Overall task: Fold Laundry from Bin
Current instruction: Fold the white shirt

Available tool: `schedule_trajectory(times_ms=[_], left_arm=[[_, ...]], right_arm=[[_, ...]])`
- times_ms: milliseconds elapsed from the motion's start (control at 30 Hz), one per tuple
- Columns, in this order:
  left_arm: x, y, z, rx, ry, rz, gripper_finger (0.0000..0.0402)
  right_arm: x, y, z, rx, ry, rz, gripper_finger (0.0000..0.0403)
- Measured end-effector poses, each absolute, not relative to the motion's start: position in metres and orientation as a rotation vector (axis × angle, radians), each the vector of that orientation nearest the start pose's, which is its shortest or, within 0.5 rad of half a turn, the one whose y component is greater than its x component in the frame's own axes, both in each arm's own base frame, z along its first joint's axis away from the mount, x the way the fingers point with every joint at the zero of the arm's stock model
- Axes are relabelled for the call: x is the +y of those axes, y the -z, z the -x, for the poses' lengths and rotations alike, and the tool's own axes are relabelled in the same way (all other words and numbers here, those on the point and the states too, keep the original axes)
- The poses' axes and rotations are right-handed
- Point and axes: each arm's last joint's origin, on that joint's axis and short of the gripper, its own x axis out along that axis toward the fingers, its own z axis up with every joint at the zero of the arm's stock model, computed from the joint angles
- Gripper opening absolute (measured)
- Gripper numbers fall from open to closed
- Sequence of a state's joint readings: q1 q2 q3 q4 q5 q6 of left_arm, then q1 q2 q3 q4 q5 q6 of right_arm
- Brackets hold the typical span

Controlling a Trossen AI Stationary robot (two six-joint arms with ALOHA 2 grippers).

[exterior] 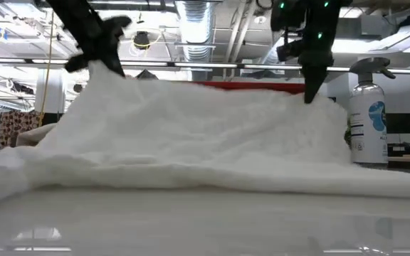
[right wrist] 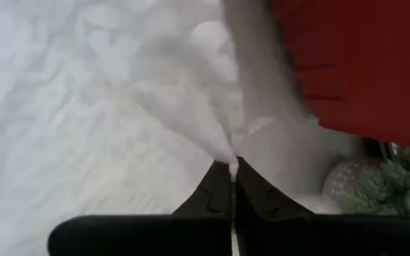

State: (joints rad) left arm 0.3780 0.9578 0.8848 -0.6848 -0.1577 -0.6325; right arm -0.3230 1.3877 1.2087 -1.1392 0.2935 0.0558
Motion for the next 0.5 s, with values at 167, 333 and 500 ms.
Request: schedule_trajectory(times_ms=[167,333,500], left_arm=[[0.041,-0.296,-0.159,0.588,-0.865,0.556,0.0001],[0.041,-0.282,-0.168,0.712,-0.906,0.544,0.0013],[0.049,-0.257,-0.193,0.947,-0.747,0.518,0.0072]], right_arm=[[-0.071,-0.276,-0.234,1.310,0.556,-0.081,0.0019],[-0.079,-0.251,-0.248,1.314,0.492,0.007,0.0054],[-0.104,-0.226,-0.257,1.400,0.507,-0.021,0.0143]])
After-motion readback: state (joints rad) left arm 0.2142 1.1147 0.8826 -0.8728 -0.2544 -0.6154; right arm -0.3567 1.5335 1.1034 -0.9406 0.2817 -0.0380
